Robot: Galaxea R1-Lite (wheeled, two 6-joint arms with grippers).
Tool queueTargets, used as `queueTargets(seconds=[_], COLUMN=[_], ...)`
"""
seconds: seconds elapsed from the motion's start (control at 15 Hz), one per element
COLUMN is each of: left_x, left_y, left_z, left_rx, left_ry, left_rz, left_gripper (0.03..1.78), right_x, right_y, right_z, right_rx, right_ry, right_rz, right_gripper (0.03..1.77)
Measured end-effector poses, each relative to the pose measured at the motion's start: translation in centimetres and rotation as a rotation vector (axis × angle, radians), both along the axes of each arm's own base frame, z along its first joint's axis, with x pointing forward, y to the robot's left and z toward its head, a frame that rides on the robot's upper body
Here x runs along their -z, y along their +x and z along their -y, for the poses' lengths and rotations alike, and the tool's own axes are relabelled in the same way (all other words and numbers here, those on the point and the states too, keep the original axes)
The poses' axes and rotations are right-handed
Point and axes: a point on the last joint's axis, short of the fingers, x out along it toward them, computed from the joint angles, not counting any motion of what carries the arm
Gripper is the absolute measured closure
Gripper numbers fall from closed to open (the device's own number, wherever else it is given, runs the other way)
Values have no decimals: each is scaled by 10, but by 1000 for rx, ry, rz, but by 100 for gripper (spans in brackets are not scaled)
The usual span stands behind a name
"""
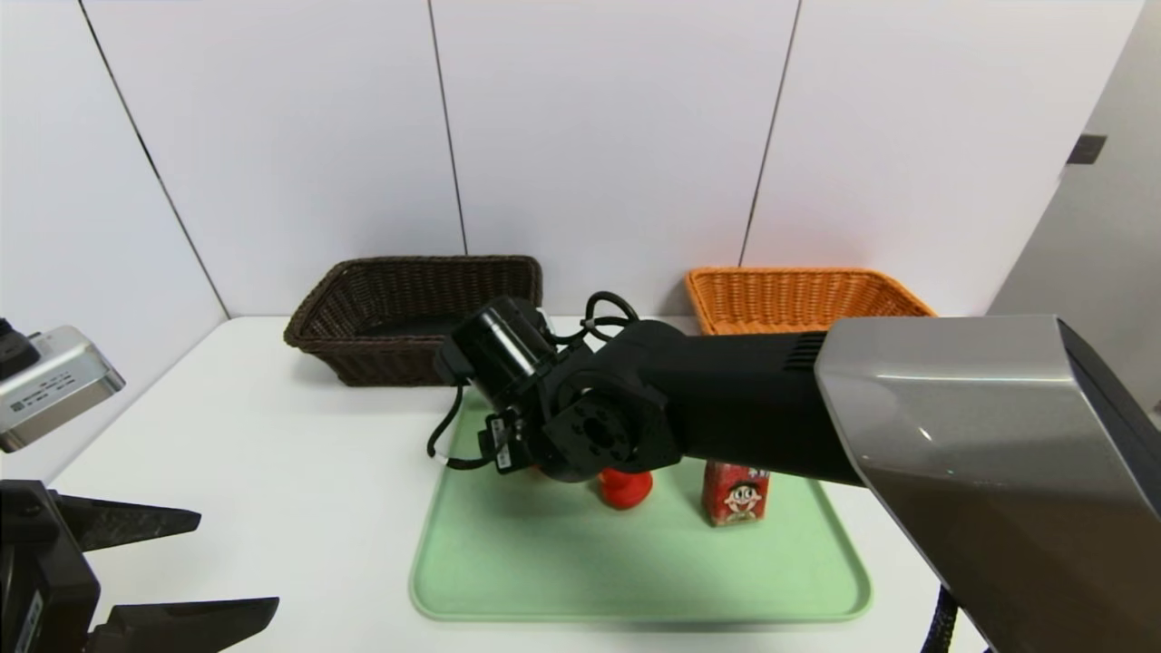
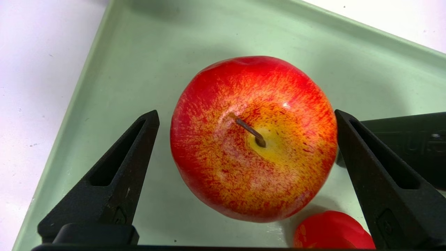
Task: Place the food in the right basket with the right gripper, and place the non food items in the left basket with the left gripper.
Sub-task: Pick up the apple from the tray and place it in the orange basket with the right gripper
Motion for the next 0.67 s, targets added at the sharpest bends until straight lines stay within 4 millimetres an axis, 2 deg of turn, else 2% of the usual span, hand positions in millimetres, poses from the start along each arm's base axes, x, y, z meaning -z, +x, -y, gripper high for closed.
queueTargets(seconds=[0.13, 0.27, 0.33, 0.53, 0.67], left_x=[0, 0, 0, -1, -2], left_y=[0, 0, 0, 0, 0], left_z=[0, 0, 0, 0, 0], left_rx=[0, 0, 0, 1, 0], left_ry=[0, 0, -1, -2, -3], left_rz=[0, 0, 1, 2, 6], left_gripper=[12, 12, 12, 12, 12], right_x=[3, 4, 4, 1, -9], right_y=[0, 0, 0, -2, -5], right_z=[0, -1, 0, 1, 4], right_rx=[-1, -4, -4, -5, -9], right_ry=[-7, -12, -14, -15, 0], right_rz=[-5, -7, -8, -8, 3], right_gripper=[15, 48, 53, 56, 56])
